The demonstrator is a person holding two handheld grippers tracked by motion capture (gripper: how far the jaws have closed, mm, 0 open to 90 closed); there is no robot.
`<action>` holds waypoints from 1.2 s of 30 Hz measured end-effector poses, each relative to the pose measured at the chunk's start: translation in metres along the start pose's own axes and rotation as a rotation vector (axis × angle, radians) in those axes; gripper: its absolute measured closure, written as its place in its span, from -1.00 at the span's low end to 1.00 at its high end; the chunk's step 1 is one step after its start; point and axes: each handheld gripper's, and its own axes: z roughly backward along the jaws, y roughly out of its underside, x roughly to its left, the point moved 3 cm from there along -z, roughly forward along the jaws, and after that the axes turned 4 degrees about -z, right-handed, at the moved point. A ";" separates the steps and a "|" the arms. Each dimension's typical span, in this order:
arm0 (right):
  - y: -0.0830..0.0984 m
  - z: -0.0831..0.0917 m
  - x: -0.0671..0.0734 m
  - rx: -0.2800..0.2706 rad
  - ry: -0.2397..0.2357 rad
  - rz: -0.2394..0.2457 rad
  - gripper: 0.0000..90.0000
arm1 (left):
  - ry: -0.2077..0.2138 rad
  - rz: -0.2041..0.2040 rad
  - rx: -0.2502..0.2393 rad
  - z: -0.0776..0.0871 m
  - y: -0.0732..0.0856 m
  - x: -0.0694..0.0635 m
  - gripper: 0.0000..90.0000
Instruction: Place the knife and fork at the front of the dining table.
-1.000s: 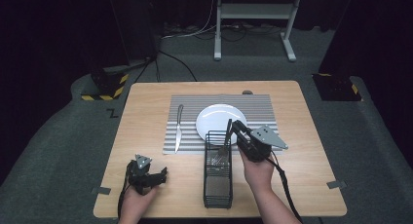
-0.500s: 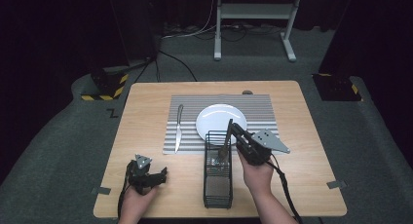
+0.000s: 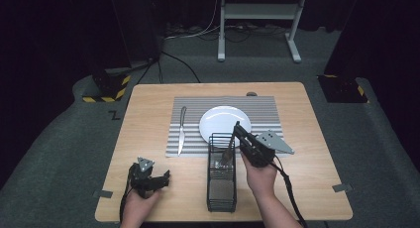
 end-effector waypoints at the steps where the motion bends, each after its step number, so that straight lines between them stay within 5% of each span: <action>1: -0.001 0.001 0.001 0.001 -0.009 -0.002 0.88 | 0.000 0.000 0.000 0.000 0.000 0.000 -0.82; 17: -0.029 0.016 0.029 -0.088 -0.044 0.089 0.94 | 0.003 -0.002 -0.001 0.000 0.000 0.000 -0.81; 36: -0.088 0.059 0.050 -0.276 -0.078 0.107 0.94 | 0.002 -0.003 -0.001 0.000 0.000 0.000 -0.81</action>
